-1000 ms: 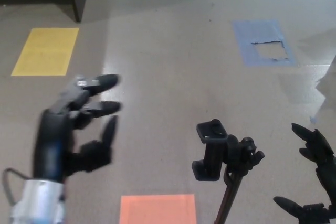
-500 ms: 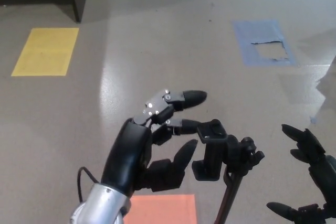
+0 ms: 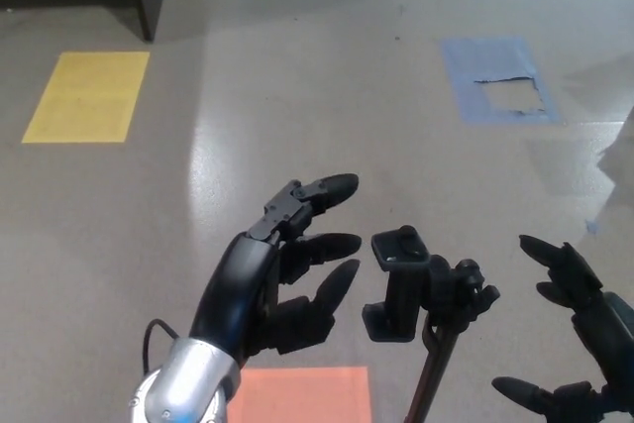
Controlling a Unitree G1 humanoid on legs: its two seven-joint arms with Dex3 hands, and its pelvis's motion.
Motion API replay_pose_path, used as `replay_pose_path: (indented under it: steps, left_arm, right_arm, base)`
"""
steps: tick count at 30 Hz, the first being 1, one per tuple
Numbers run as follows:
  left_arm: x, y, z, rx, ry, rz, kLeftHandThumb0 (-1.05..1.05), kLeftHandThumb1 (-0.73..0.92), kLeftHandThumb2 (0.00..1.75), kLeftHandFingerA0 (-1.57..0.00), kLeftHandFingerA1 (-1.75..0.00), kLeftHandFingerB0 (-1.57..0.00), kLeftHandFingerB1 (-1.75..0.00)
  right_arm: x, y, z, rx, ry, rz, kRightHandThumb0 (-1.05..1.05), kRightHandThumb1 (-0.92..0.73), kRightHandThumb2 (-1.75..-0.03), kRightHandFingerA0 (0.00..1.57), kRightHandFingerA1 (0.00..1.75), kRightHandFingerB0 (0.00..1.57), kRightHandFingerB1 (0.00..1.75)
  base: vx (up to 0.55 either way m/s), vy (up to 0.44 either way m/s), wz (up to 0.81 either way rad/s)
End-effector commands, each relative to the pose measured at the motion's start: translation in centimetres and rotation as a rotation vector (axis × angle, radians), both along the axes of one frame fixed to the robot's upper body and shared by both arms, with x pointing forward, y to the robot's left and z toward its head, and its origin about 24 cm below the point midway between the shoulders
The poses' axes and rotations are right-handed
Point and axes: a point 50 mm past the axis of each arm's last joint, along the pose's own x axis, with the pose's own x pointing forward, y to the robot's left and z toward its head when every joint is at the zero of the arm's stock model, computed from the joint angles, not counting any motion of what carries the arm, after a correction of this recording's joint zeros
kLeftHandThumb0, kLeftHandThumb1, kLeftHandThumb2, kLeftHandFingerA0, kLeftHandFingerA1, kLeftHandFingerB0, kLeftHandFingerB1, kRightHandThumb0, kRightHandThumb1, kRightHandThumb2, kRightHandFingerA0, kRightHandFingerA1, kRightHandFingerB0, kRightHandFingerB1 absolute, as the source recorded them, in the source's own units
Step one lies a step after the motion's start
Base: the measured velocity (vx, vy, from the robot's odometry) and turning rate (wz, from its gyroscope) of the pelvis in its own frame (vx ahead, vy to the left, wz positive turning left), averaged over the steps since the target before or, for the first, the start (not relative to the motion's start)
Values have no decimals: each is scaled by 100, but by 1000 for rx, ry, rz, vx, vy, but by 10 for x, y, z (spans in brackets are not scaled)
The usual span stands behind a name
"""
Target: A phone stand is kept on the floor and the robot uses both its hands to grab it and uses its left hand to extend the phone stand by pulling it upwards
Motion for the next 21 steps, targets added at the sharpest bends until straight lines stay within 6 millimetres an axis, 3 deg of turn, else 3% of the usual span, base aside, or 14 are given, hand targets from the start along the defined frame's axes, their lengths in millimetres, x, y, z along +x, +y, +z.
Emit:
replay_pose_path:
  steps: [1,2,3,4,6,9,10,11,12,13,14,15,16,21]
  left_arm:
    - [6,0,0,-29,29,-16,-43,19,96,-10,-60,0,-54]
    - [6,0,1,-30,28,-18,-105,55,103,-13,-69,-1,-52]
    - [6,-1,2,-28,27,-28,-43,20,96,-10,-59,0,-54]
    - [5,-3,3,-21,27,-41,-42,18,95,-10,-59,0,-54]
    - [5,-5,4,-11,31,-49,-42,17,95,-10,-58,0,-54]
    - [4,-8,6,-8,25,-60,-42,16,94,-9,-58,0,-53]
    - [3,-10,6,-30,37,-74,-42,15,93,-9,-59,0,-54]
    - [2,-11,7,-41,43,-89,-43,14,92,-9,-59,0,-54]
    - [1,-13,8,-42,37,-106,-105,70,63,-9,-74,0,-48]
    - [0,-14,9,-47,32,-121,-96,53,107,-2,-61,-11,-19]
    - [0,-15,9,-54,31,-132,-96,53,107,-2,-61,-11,-19]
    - [-1,-16,10,-53,23,-137,-105,52,78,0,-62,0,-33]
    - [-2,-18,11,-61,15,-142,-105,42,79,-1,-51,0,-13]
    - [-2,-23,14,-107,4,-144,-103,29,78,0,-38,0,-2]
  right_arm:
    - [4,2,2,-3,8,8,-66,-34,-70,23,58,14,49]
    - [4,3,2,-5,9,8,-67,-34,-70,23,57,14,49]
    - [5,4,2,-9,14,7,-33,-17,-82,15,56,10,54]
    - [6,5,1,-7,16,9,-33,-17,-82,15,57,10,55]
    - [7,7,1,-6,15,16,-33,-17,-82,15,57,11,55]
    - [8,9,2,-7,17,21,-61,-33,-68,26,58,15,49]
    - [8,11,2,-12,14,28,-60,-33,-68,26,59,15,50]
    - [9,12,2,-11,8,39,-31,-18,-81,17,58,12,56]
    - [9,13,2,-3,12,45,-31,-18,-81,16,57,11,55]
    - [9,13,2,-1,13,48,-31,-17,-81,16,57,12,55]
    - [10,14,2,-3,12,49,-31,-17,-81,16,57,12,55]
    - [10,15,2,-10,13,52,-57,-32,-67,26,58,15,50]
    - [11,17,2,-17,11,53,-59,-32,-67,29,59,16,50]
    - [13,20,1,-15,9,59,-63,-32,-69,30,60,15,51]
  base:
    - [0,0,0]
    - [0,0,0]
    - [0,0,0]
    - [0,0,0]
    - [0,0,0]
    - [0,0,0]
    - [0,0,0]
    - [0,0,0]
    - [0,0,0]
    - [0,0,0]
    - [0,0,0]
    - [0,0,0]
    - [0,0,0]
    - [0,0,0]
